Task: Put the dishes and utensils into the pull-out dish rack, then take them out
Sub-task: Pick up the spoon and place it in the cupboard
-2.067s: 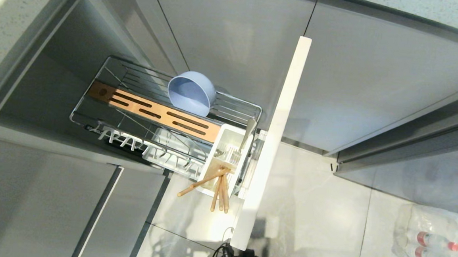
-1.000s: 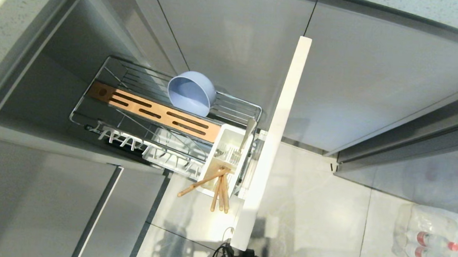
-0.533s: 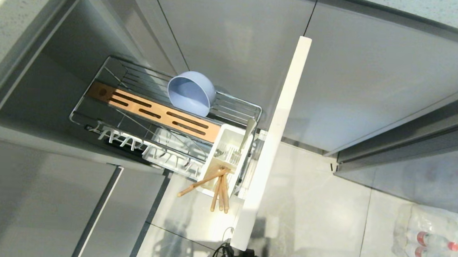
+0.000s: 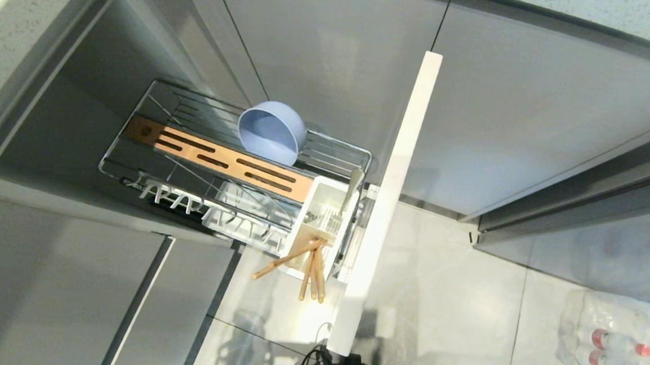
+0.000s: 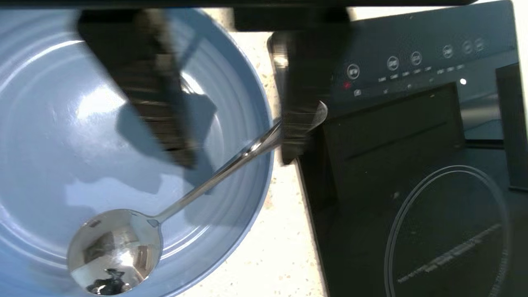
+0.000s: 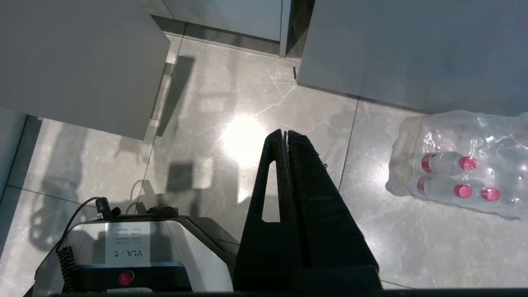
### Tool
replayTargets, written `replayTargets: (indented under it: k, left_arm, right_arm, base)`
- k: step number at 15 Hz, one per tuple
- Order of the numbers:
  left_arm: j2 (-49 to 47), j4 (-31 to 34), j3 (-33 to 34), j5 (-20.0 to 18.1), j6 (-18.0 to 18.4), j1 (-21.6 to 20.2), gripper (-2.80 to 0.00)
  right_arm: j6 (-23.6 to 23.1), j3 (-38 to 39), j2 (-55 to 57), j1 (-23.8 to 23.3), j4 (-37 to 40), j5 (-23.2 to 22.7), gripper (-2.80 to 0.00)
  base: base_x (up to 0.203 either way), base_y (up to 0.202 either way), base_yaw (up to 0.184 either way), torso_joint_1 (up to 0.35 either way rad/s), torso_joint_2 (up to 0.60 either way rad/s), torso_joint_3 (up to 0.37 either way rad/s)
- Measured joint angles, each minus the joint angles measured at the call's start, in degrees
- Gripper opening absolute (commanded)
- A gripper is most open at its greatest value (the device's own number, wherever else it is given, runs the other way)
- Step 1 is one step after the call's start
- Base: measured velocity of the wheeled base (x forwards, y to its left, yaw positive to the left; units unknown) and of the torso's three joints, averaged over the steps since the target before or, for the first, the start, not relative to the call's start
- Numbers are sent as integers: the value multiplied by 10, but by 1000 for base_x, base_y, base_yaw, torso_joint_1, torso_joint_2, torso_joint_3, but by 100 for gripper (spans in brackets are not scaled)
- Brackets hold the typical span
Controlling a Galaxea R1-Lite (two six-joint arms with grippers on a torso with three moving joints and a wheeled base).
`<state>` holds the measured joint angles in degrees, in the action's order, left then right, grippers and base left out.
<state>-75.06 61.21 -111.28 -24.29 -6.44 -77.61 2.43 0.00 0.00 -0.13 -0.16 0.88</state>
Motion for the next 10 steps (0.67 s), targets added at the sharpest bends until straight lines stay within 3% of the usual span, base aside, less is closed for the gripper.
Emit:
replayTargets:
  k: [5, 10]
  left_arm:
    - [-20, 7, 1, -76, 0, 0, 0]
    - [-39, 17, 4, -84, 10, 0, 0]
  right_arm:
    - [0, 0, 0, 0, 0, 0, -280]
    - [0, 0, 0, 0, 0, 0, -280]
  base:
    - [0, 0, 0, 0, 0, 0]
    - [0, 0, 0, 0, 0, 0]
